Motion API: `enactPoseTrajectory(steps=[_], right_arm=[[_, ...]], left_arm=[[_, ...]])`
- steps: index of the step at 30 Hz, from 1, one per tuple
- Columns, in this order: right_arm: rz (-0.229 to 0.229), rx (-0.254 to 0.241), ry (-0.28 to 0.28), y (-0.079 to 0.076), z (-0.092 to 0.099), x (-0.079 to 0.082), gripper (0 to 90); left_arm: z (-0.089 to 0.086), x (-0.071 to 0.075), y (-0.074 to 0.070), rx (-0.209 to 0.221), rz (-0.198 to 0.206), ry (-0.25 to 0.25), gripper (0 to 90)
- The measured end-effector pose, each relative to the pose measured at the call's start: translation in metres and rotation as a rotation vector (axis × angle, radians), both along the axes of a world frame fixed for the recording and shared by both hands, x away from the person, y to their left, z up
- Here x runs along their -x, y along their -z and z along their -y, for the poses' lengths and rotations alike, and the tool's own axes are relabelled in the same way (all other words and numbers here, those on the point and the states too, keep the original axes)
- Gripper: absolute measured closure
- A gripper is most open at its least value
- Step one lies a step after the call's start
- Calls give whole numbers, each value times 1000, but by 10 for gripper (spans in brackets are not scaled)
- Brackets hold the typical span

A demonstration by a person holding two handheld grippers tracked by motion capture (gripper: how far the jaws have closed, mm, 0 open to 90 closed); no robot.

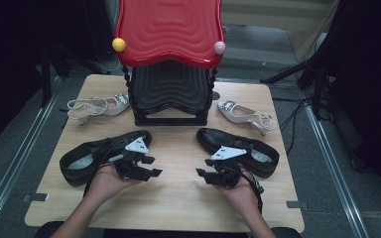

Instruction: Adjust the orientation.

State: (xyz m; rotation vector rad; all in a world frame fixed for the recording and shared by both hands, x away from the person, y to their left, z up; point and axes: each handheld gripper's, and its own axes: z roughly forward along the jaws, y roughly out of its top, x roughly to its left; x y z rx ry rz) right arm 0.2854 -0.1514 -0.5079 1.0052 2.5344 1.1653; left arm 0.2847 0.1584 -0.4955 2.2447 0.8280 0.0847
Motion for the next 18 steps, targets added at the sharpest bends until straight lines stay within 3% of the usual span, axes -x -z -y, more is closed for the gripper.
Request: enactPoseTrajectory(steps=[7, 10, 18], right_arm=[[-33, -18, 8, -7, 2, -2, 492], [-24, -20, 2, -8, 1, -2, 499], [-19, -31, -35, -3, -3, -6, 548]], left_arm=[[-4, 0, -4, 12, -13, -10, 444], [-8, 1, -5, 15, -30, -16, 436], [-17, 6, -10, 14, -19, -27, 434]])
